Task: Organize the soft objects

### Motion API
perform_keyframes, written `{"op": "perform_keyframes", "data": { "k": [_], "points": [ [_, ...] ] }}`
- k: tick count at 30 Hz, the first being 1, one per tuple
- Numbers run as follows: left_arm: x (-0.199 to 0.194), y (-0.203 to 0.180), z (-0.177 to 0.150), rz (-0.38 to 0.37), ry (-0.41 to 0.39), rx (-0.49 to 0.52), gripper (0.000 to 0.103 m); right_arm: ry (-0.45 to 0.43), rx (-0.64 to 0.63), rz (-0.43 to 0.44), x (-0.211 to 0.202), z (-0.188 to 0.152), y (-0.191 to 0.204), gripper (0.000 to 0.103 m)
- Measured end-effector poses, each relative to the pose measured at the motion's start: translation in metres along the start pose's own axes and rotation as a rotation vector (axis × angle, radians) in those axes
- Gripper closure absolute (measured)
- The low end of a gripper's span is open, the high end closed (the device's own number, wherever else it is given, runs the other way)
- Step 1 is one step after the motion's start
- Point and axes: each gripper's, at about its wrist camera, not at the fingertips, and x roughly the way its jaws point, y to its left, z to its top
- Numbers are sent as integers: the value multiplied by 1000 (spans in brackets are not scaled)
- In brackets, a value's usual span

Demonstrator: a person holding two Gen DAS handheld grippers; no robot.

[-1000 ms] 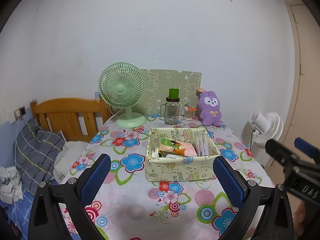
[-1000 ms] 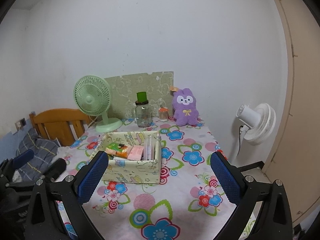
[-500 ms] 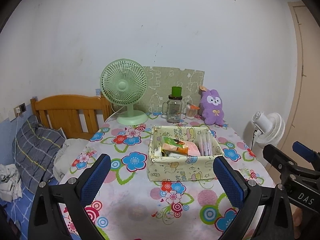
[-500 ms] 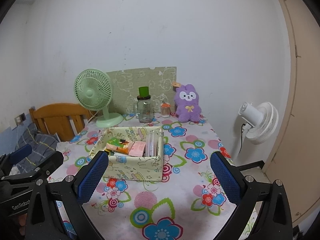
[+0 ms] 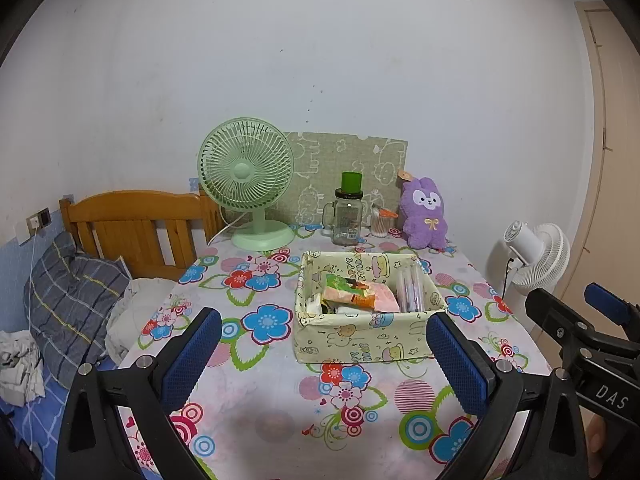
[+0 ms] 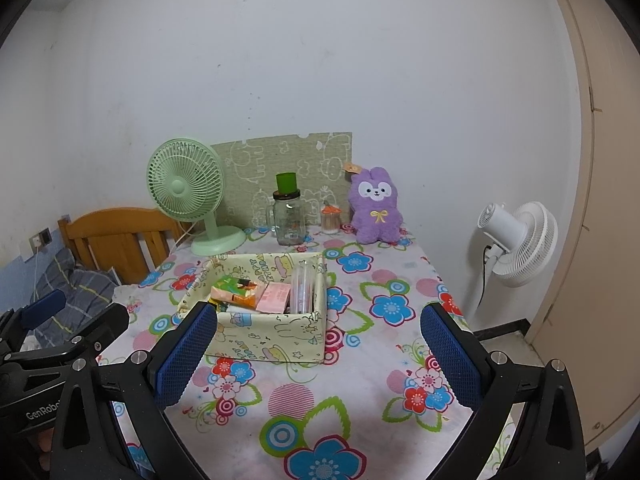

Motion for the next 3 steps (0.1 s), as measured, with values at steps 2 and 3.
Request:
{"op": "perform_keyframes", "data": {
  "k": [2,3],
  "points": [
    [0,0,0,0,1,1,0,0,5,-1,1,0,0,0],
    [0,0,0,1,1,3,0,0,7,-1,2,-1,-1,0]
  ]
}}
